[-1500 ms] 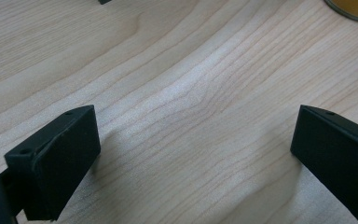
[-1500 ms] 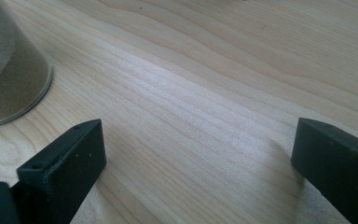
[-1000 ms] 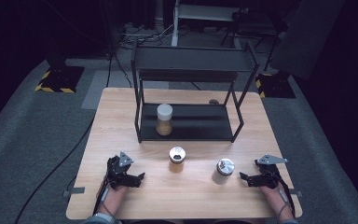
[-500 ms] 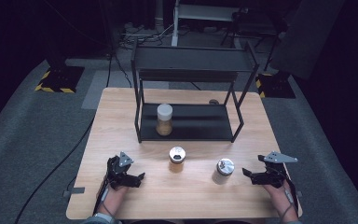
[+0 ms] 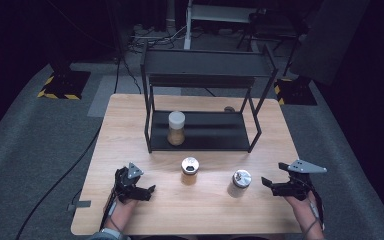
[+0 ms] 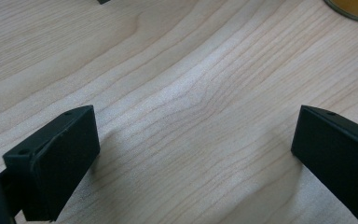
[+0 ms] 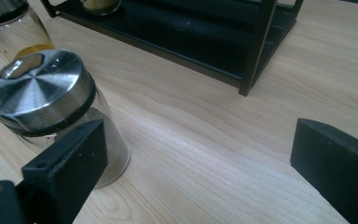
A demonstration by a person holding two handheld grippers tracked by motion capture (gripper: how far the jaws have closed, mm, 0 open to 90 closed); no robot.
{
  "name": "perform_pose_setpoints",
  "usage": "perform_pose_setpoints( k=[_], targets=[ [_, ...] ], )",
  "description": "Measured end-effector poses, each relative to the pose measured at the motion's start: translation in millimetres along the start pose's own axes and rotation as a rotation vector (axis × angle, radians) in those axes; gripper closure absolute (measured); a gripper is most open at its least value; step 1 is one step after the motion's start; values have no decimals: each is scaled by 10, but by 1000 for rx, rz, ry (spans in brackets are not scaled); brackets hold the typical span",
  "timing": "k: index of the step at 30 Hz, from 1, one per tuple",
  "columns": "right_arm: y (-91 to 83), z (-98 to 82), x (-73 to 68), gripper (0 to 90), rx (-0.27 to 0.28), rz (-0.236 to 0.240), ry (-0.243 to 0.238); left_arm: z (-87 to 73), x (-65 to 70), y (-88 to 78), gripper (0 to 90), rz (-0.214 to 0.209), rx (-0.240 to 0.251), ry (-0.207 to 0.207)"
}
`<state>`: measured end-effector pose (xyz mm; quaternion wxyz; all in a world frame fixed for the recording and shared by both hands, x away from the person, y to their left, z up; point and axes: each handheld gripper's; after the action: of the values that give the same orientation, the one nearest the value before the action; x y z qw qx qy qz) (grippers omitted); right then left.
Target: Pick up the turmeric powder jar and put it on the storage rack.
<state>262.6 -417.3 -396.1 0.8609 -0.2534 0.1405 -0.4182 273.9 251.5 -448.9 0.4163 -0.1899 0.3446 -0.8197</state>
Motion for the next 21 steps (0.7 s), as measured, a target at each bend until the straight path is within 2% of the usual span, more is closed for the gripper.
perform_pose_setpoints(
  k=[6, 12, 21],
  targets=[
    [-39, 53, -22, 35, 5, 14, 1, 0, 1, 0, 4, 0, 0, -2],
    [-83, 134, -99, 35, 19, 31, -19, 1, 0, 0, 4, 0, -1, 0],
    [-59, 271, -223, 35, 22, 58, -36, 1, 1, 1, 2, -1, 0, -3]
  ],
)
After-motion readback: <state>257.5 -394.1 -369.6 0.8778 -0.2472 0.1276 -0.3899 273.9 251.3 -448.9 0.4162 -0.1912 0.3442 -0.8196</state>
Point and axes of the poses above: each handheld gripper's, and its own axes: y roughly forward along the jaws, z roughly out of its top, x roughly to its right, and after that the axes turned 1 degree about -z, right-handed
